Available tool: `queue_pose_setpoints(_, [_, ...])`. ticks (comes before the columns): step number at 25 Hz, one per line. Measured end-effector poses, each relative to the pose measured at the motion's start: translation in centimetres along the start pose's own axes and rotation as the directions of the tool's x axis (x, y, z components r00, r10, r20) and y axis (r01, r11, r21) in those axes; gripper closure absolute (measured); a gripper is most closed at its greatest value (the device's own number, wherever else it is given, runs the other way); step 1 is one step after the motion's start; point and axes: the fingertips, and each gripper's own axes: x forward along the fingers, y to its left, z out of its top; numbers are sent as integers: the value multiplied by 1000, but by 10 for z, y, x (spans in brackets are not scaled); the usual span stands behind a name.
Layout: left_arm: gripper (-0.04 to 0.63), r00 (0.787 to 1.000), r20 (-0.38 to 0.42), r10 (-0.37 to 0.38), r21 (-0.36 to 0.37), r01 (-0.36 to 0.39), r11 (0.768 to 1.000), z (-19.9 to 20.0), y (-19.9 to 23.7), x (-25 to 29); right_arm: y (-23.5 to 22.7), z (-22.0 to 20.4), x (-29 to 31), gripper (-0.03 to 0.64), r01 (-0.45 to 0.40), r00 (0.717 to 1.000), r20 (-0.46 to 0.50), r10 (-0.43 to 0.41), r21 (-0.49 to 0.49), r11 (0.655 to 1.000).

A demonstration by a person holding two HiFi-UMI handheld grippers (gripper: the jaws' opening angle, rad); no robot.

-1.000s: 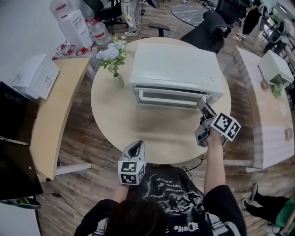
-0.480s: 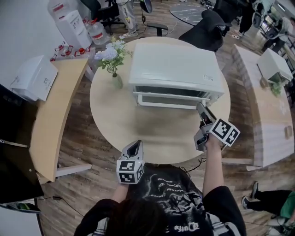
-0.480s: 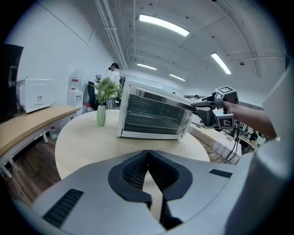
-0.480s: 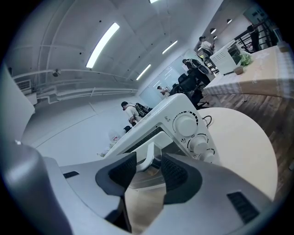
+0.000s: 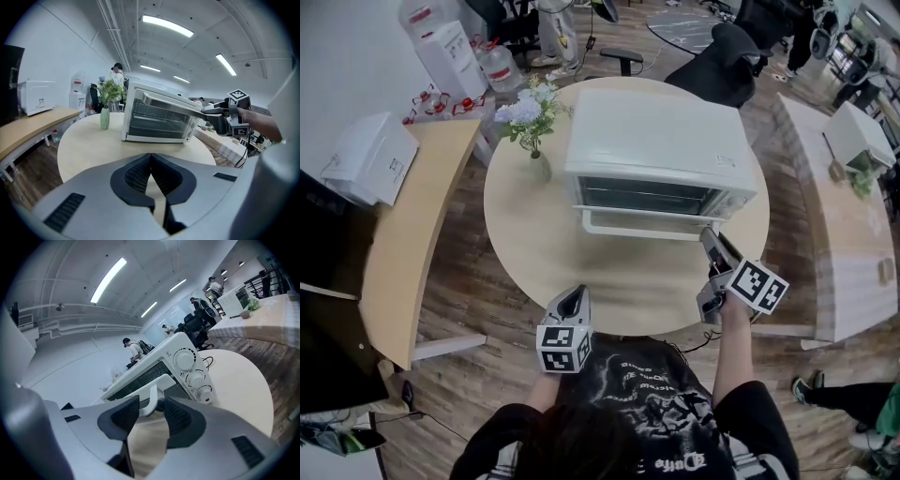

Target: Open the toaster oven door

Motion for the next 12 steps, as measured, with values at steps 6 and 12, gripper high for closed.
queue_pose_setpoints(6, [578,1000,5,12,-6,-12,1000,0,6,-2,-2,-13,-11,442,13,1000,0,-13,-25,1000])
queue_pose_setpoints(12, [578,1000,0,25,-6,-25,1000,-2,12,-1,-7,-31,-21,445,13,1000,-3,-14,-50,999])
